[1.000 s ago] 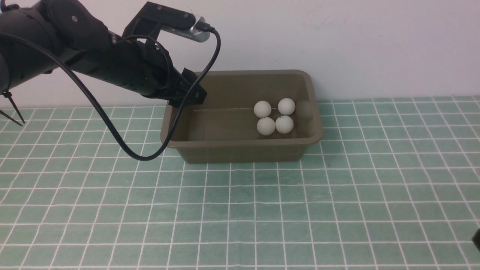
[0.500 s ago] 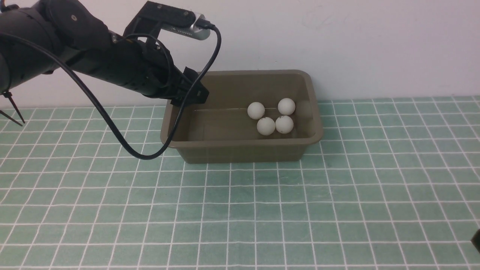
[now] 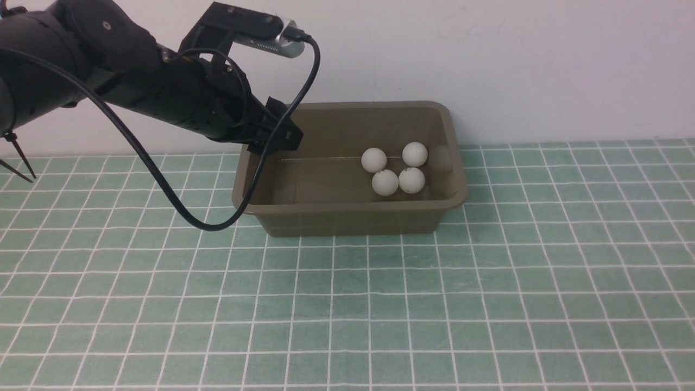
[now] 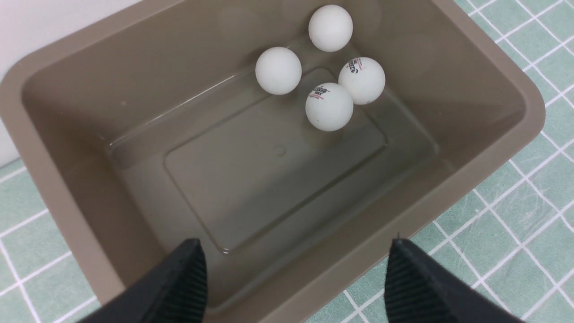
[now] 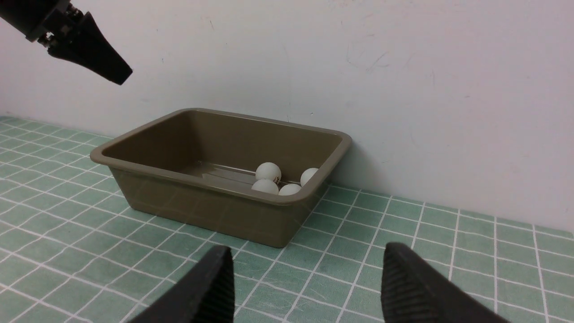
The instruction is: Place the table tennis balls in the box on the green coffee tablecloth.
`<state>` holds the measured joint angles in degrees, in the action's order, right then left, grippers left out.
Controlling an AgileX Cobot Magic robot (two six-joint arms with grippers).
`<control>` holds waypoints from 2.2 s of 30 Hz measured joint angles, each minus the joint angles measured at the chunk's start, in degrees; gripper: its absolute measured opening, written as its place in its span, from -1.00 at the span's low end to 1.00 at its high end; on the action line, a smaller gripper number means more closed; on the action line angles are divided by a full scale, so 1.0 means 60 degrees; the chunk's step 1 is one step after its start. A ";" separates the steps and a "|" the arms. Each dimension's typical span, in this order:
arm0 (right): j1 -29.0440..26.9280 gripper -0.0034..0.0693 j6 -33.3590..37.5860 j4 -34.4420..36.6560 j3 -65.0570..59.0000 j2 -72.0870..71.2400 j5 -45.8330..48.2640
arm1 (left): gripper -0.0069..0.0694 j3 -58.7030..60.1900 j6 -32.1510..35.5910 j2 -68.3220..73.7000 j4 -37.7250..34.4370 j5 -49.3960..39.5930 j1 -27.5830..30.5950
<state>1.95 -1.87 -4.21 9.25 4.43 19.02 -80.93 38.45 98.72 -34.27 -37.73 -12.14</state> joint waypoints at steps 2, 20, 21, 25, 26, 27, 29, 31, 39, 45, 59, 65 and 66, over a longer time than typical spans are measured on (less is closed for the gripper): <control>-0.0391 0.21 0.0000 0.0093 -0.0081 0.0000 -0.0058 | 0.43 0.0000 0.0000 0.0000 0.0000 0.0000 0.0000; -0.0964 0.21 0.0000 0.0556 -0.1708 -0.0824 0.0750 | 0.43 0.0000 0.0000 0.0000 0.0000 0.0000 0.0000; -0.0964 0.21 0.0000 0.0590 -0.1708 -0.0831 0.0737 | 0.43 0.0000 0.0000 0.0000 0.0000 0.0000 0.0000; -0.0964 0.21 0.0000 0.0701 -0.1708 -0.0853 0.0710 | 0.43 0.0000 0.0000 0.0000 0.0000 0.0000 0.0000; -0.0964 0.21 0.0000 0.0701 -0.1708 -0.0853 0.0691 | 0.43 0.0000 0.0000 0.0000 0.0000 0.0000 0.0000; -0.0964 0.21 0.0000 0.0701 -0.1715 -0.0853 0.0651 | 0.43 0.0000 0.0000 0.0000 0.0000 0.0000 0.0000; -0.0964 0.21 0.0000 0.0701 -0.1718 -0.0853 0.0636 | 0.43 0.0000 0.0000 0.0000 0.0000 0.0000 0.0000; -0.0964 0.21 0.0000 0.0701 -0.1718 -0.0853 0.0636 | 0.43 0.0000 0.0000 0.0000 0.0000 0.0000 0.0000; -0.0964 0.21 0.0000 0.0701 -0.1718 -0.0853 0.0633 | 0.43 0.0000 0.0000 0.0000 0.0000 0.0000 0.0000; -0.0964 0.21 0.0000 0.0701 -0.1718 -0.0853 0.0614 | 0.43 0.0000 0.0026 0.0000 0.0000 -0.0197 0.0000; -0.0964 0.21 0.0000 0.0701 -0.1726 -0.0853 0.0614 | 0.43 0.0000 0.0065 0.0000 -0.2256 -0.0225 0.0000; -0.0964 0.21 0.0000 0.0701 -0.1726 -0.0853 0.0614 | 0.43 0.0000 0.0375 -0.0004 -0.3007 -0.0277 0.0101; -0.0964 0.21 0.0000 0.0701 -0.1726 -0.0853 0.0614 | 0.43 0.0000 0.0411 -0.0026 -0.3033 -0.0375 0.0182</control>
<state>-3.84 -1.87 0.00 -1.10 -0.69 22.71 -80.93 40.92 98.57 -52.47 -39.98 -11.05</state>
